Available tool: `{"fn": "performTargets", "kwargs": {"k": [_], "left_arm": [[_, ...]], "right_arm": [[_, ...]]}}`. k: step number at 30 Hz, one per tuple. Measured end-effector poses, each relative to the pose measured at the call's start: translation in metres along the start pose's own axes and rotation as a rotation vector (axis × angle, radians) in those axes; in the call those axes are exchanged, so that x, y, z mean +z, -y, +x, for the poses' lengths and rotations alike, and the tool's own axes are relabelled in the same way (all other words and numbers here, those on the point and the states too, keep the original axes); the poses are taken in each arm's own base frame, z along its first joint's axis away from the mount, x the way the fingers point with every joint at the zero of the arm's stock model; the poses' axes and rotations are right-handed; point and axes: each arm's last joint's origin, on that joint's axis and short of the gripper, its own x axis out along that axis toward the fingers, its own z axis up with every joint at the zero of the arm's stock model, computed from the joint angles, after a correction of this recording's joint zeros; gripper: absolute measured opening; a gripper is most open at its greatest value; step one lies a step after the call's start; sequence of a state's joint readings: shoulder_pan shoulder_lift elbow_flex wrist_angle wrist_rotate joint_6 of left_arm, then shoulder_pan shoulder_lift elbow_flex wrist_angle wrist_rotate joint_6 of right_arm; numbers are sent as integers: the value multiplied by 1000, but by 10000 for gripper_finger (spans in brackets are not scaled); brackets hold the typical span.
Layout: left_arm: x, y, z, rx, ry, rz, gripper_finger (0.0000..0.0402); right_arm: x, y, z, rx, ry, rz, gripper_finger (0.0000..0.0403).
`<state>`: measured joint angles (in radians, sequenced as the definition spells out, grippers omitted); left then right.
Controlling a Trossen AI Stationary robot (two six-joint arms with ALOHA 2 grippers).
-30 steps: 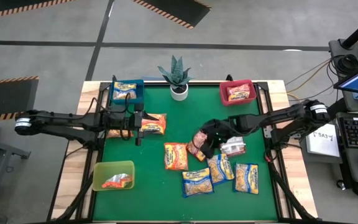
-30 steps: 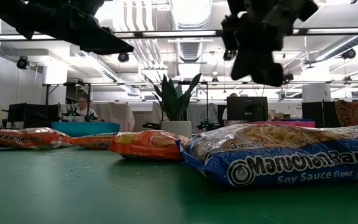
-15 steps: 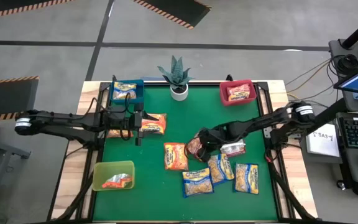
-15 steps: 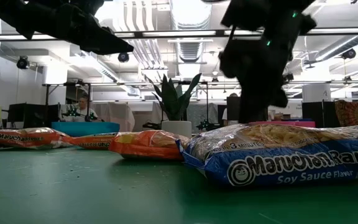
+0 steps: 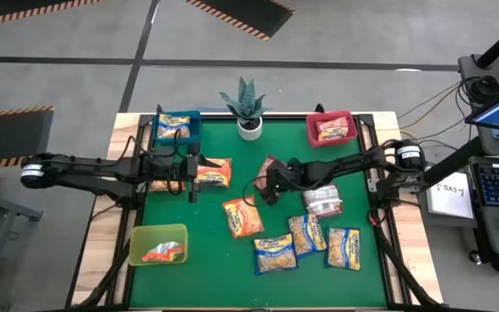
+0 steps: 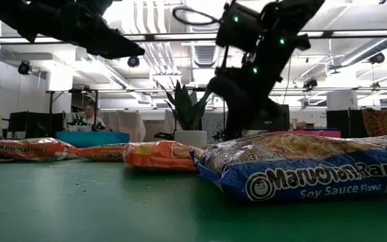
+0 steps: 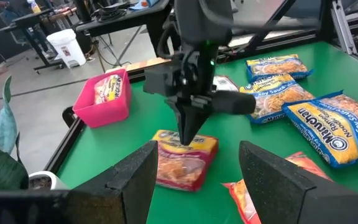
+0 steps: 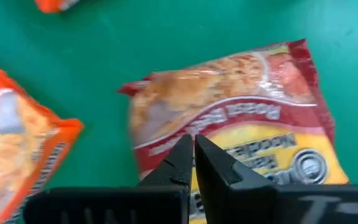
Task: Sort Maruchan noodles
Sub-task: Put the red noodle pack into the pink bin
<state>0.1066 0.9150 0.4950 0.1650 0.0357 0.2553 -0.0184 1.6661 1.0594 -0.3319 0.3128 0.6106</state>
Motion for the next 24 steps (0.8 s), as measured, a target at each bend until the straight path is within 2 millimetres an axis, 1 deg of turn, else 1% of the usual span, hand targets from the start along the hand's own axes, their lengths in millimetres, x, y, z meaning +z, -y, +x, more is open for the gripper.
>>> {"fn": "performTargets", "kwargs": {"k": [3, 7, 10, 13, 15, 18, 24], "left_arm": [[0, 0, 0, 0, 0, -24, 207], [0, 0, 0, 0, 4, -71, 207], [1, 0, 0, 0, 7, -112, 207], [1, 0, 0, -1, 7, -149, 207], [1, 0, 0, 0, 11, -172, 207], [2, 0, 0, 1, 21, -208, 207], [5, 0, 0, 7, 114, -286, 207]], "right_arm": [[7, 1, -14, 25, 10, -28, 9], [10, 7, -41, 62, -22, -45, 9], [4, 12, -58, 72, -40, -62, 9], [-6, 16, -70, 99, -25, -72, 9], [-13, 19, -74, 116, -8, -73, 9], [-23, 25, -73, 150, 43, -75, 9], [-43, 36, -61, 247, 208, -92, 9]]}}
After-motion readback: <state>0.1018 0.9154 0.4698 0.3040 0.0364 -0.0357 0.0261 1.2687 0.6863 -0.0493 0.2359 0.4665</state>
